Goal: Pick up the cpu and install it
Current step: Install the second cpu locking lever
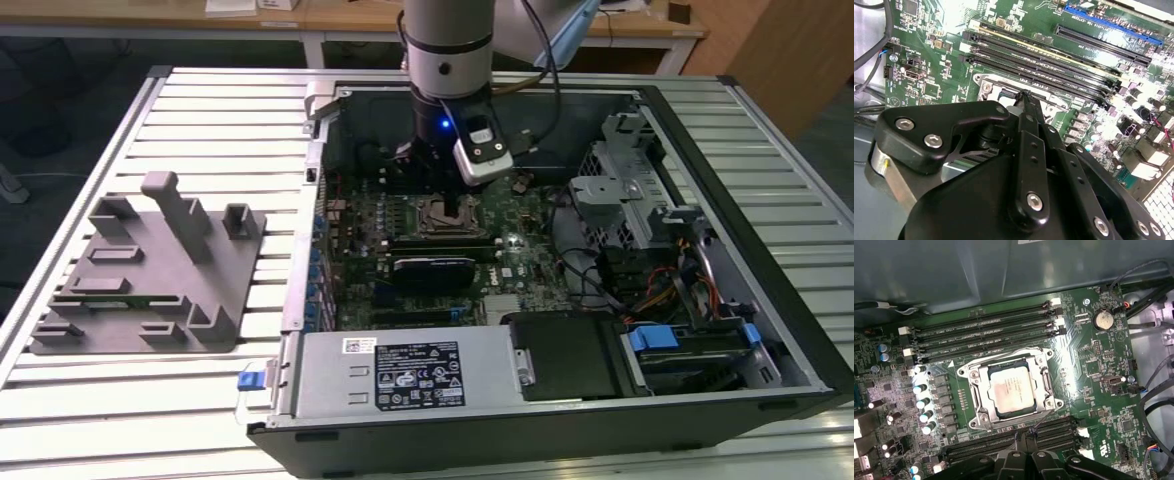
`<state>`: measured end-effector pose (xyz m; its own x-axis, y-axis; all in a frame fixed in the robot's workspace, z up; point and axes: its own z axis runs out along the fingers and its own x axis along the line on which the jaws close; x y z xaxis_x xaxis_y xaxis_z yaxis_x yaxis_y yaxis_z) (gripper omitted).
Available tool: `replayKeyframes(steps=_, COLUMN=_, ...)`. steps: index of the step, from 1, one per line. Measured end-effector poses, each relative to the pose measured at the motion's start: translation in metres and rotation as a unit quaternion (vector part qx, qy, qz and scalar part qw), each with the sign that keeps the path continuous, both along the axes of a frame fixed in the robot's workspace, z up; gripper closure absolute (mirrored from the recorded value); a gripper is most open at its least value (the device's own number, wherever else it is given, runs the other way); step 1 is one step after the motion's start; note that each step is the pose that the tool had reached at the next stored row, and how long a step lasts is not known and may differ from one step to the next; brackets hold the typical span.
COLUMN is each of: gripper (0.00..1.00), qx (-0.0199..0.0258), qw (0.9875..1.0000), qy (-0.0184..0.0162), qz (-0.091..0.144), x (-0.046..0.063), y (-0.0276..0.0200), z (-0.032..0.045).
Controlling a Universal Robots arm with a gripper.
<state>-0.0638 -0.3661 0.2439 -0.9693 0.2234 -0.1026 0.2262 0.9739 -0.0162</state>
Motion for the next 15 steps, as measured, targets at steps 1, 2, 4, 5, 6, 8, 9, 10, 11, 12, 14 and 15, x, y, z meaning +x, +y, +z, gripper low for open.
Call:
replayKeyframes(steps=1, gripper=0.89, qx=0.0, qw=1.0, qy=0.0, qz=0.0, x=0.0, y=-0.0004, z=0.0)
replayKeyframes(steps=2, gripper=0.89, qx=0.0, qw=1.0, qy=0.0, qz=0.0, x=0.0, y=-0.0009, z=-0.0001)
replayKeyframes(steps=4, gripper=0.89, qx=0.0, qw=1.0, qy=0.0, qz=0.001, x=0.0, y=-0.0021, z=-0.0001)
replayKeyframes(steps=5, gripper=0.89, qx=0.0, qw=1.0, qy=0.0, qz=0.002, x=0.0, y=-0.0026, z=-0.0003)
replayKeyframes(steps=6, gripper=0.89, qx=0.0, qw=1.0, qy=0.0, qz=0.004, x=0.0, y=-0.0032, z=-0.0005)
replayKeyframes(steps=8, gripper=0.89, qx=0.0, qw=1.0, qy=0.0, qz=0.008, x=-0.0003, y=-0.0041, z=-0.0012)
replayKeyframes(steps=9, gripper=0.89, qx=0.0001, qw=0.9999, qy=-0.0001, qz=0.01, x=-0.0006, y=-0.0044, z=-0.0017)
replayKeyframes(steps=10, gripper=0.89, qx=0.0001, qw=0.9999, qy=-0.0001, qz=0.012, x=-0.0009, y=-0.0046, z=-0.0023)
replayKeyframes(steps=11, gripper=0.89, qx=0.0, qw=0.9999, qy=0.0, qz=0.015, x=-0.0014, y=-0.0048, z=-0.0028)
replayKeyframes(steps=12, gripper=0.89, qx=0.0, qw=0.9999, qy=0.0, qz=0.017, x=-0.0019, y=-0.0049, z=-0.0034)
replayKeyframes(steps=14, gripper=0.89, qx=0.0, qw=0.9997, qy=0.0, qz=0.023, x=-0.0028, y=-0.005, z=-0.0045)
replayKeyframes(steps=15, gripper=0.89, qx=-0.0001, qw=0.9997, qy=0.0, qz=0.026, x=-0.0029, y=-0.005, z=-0.0046)
